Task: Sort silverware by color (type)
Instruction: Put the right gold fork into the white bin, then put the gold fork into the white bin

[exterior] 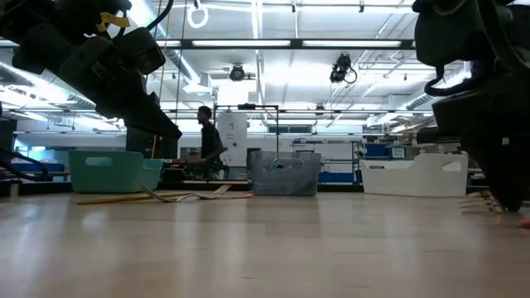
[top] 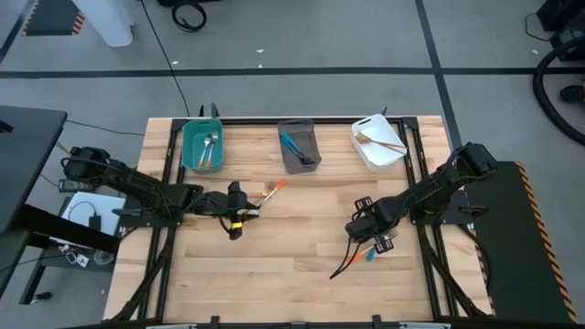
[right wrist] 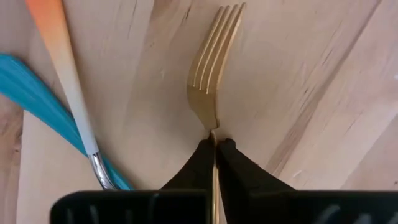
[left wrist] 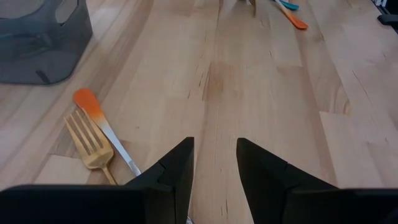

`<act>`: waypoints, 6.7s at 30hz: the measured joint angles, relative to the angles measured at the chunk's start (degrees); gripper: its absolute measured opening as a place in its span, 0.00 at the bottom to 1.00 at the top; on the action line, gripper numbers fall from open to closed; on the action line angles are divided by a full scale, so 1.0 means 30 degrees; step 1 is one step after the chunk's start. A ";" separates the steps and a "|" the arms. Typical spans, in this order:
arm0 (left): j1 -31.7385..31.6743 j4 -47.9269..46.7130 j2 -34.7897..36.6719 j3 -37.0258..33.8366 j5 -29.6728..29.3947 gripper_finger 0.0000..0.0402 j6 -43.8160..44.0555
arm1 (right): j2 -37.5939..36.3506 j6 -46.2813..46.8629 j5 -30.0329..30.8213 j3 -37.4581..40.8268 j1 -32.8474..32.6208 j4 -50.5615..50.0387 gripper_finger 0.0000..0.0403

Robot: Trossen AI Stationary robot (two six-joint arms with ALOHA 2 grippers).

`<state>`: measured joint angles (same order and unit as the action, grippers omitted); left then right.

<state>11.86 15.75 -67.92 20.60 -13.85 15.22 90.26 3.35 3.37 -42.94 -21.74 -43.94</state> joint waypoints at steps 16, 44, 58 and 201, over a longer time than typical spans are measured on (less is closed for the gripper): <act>0.0000 -0.0007 0.0000 0.0001 0.0001 0.32 0.0163 | -0.0639 0.0512 0.5060 -0.3109 0.0385 -0.1649 0.03; 0.0000 0.0022 0.0000 0.0001 0.0001 0.32 0.0219 | -0.4938 0.0331 1.2552 -0.3432 0.6433 -0.6268 0.03; 0.0000 -0.0073 0.0000 0.0001 0.0001 0.32 0.0211 | -0.4801 -0.3277 1.2519 -0.3432 1.1164 -0.6338 0.04; -0.4204 -0.1814 -0.6699 0.1852 -0.0058 0.27 0.2191 | -0.0029 0.6774 0.4016 -0.3439 0.6353 1.2932 0.25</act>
<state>-0.75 10.30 -88.02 26.15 -14.02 21.80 90.17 23.67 15.42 -53.25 -2.68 -5.15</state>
